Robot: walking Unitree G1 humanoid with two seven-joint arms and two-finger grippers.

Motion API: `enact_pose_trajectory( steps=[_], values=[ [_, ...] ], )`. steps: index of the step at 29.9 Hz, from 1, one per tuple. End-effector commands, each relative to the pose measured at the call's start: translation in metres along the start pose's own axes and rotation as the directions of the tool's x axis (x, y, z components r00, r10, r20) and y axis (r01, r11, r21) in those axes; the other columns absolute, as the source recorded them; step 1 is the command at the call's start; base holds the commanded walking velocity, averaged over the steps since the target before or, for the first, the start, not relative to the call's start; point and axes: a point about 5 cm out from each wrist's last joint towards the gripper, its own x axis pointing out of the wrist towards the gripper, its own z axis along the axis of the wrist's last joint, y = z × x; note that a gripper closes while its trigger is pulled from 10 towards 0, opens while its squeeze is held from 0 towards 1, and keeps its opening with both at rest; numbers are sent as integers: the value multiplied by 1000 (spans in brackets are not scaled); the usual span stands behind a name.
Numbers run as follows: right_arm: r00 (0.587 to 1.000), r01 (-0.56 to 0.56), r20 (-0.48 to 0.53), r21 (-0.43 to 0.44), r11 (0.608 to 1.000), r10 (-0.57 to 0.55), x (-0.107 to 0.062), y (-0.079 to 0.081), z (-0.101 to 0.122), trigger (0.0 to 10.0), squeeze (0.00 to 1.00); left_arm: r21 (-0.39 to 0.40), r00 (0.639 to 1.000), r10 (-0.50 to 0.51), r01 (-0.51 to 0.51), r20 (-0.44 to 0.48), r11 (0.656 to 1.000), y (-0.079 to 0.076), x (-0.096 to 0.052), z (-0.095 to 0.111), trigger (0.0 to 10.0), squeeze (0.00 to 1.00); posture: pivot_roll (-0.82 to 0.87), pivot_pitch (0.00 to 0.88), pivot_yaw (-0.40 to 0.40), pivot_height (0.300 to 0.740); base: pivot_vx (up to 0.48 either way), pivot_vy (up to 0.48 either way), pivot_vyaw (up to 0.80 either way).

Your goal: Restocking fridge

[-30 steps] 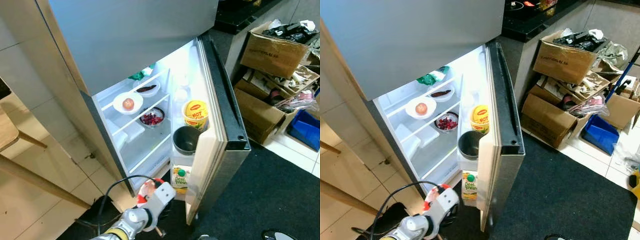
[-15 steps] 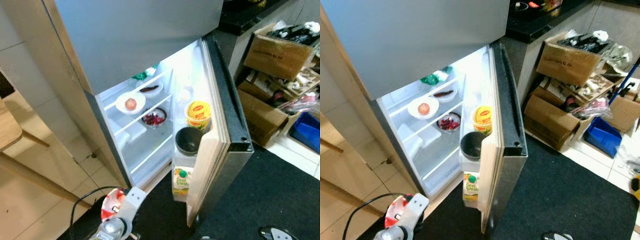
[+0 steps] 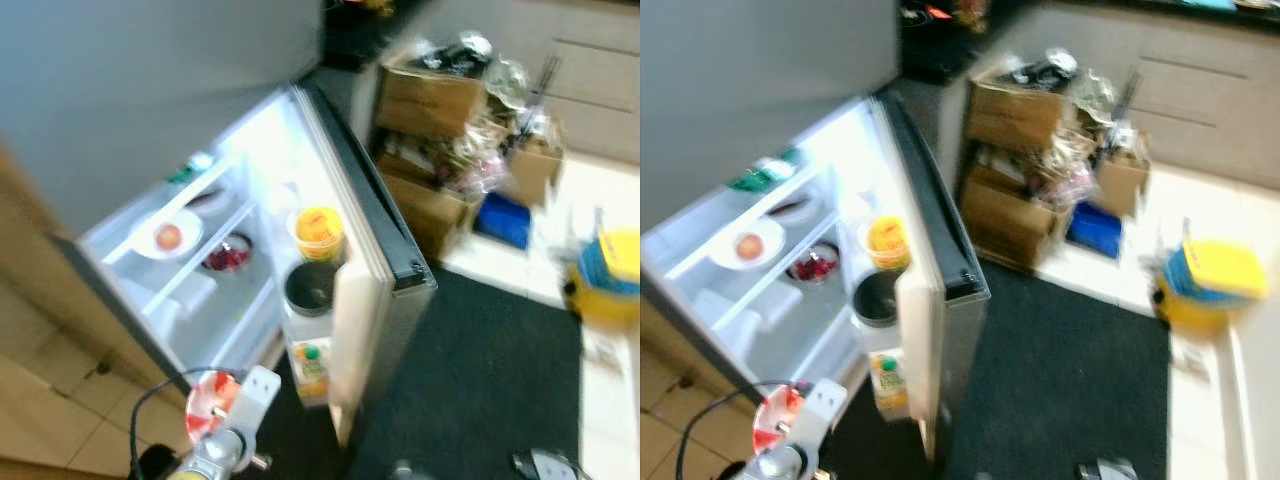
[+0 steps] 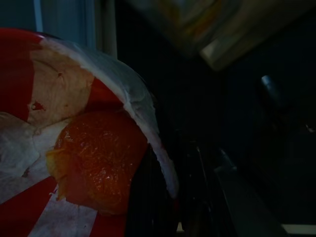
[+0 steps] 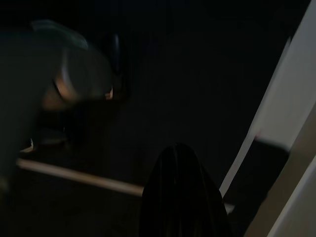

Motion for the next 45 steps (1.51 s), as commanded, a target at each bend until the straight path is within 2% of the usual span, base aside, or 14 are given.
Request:
enact_pose_trajectory(
  steps=[1, 10, 15, 16, 20, 23, 24, 26, 30, 34, 41, 43, 44, 45],
  values=[
    [1000, 5, -5, -4, 1000, -5, -1, -2, -2, 10000, 0, -1, 1000, 29, -29, 9, 1000, 5, 0, 4, 10000, 0, -49, 65, 19, 740, 0, 0, -788],
    [1000, 0, 1, -5, 1000, 0, 0, -1, -1, 10000, 0, 13, 998, 61, -61, -7, 998, 8, -1, 0, 10000, 0, -49, 67, 22, 740, 0, 0, -787],
    [1000, 6, 14, -1, 1000, -6, 0, -2, 2, 10000, 0, 7, 992, 129, -129, -18, 992, 18, -2, -2, 10000, 0, -49, 67, 22, 740, 0, 0, 0],
    [1000, 6, 16, 0, 1000, -6, 0, -2, 2, 10000, 0, -15, 984, 177, -178, -18, 984, 26, -3, 0, 10000, 0, -51, 66, 23, 740, 0, 0, 0],
    [1000, 7, 16, 1, 1000, -7, 0, -2, 2, 10000, 0, -38, 975, 223, -223, -4, 974, 35, -4, 5, 10000, 0, -51, 66, 23, 740, 0, 0, 0],
    [1000, 7, 13, -4, 1000, -7, -1, -3, 2, 10000, 0, 21, 960, 268, -270, 76, 963, 51, -4, 29, 10000, 0, -49, 66, 20, 740, 0, 0, 0],
    [1000, 7, 13, -4, 1000, -7, -1, -3, 2, 10000, 0, 21, 960, 268, -270, 76, 963, 51, -4, 29, 10000, 0, -49, 66, 20, 740, 0, 0, 0],
    [1000, 8, 12, -7, 1000, -7, -1, -3, 1, 10000, 0, 60, 951, 284, -293, 126, 954, 58, -5, 45, 10000, 0, -45, 63, 20, 740, 0, 0, 0],
    [1000, 7, 13, -10, 1000, -7, -1, -3, 2, 10000, 0, 99, 936, 305, -325, 174, 941, 66, -6, 61, 10000, 0, -46, 62, 21, 740, 0, 0, 0],
    [1000, 6, 14, -14, 1000, -6, -1, -3, 3, 10000, 0, 110, 913, 336, -368, 230, 923, 76, -9, 80, 10000, 0, -46, 57, 21, 740, 0, 0, 0],
    [1000, 7, 12, -18, 1000, -6, -1, -3, 3, 10000, 0, 88, 892, 371, -404, 257, 910, 89, -13, 94, 10000, 0, -43, 55, 20, 740, 0, 0, 0],
    [1000, 7, 11, -19, 1000, -7, -1, -3, 3, 10000, 0, 89, 902, 355, -386, 243, 918, 88, -13, 92, 10000, 0, -42, 57, 21, 740, 0, 0, 0],
    [1000, 8, 10, -18, 1000, -7, -1, -3, 3, 10000, 0, 120, 934, 295, -323, 202, 939, 80, -9, 83, 10000, 0, -42, 57, 21, 740, 0, 0, 0],
    [1000, 8, 10, -18, 1000, -7, -1, -3, 3, 10000, 0, 120, 934, 295, -323, 202, 939, 80, -9, 83, 10000, 0, -42, 57, 21, 740, 0, 0, 0]
  ],
)
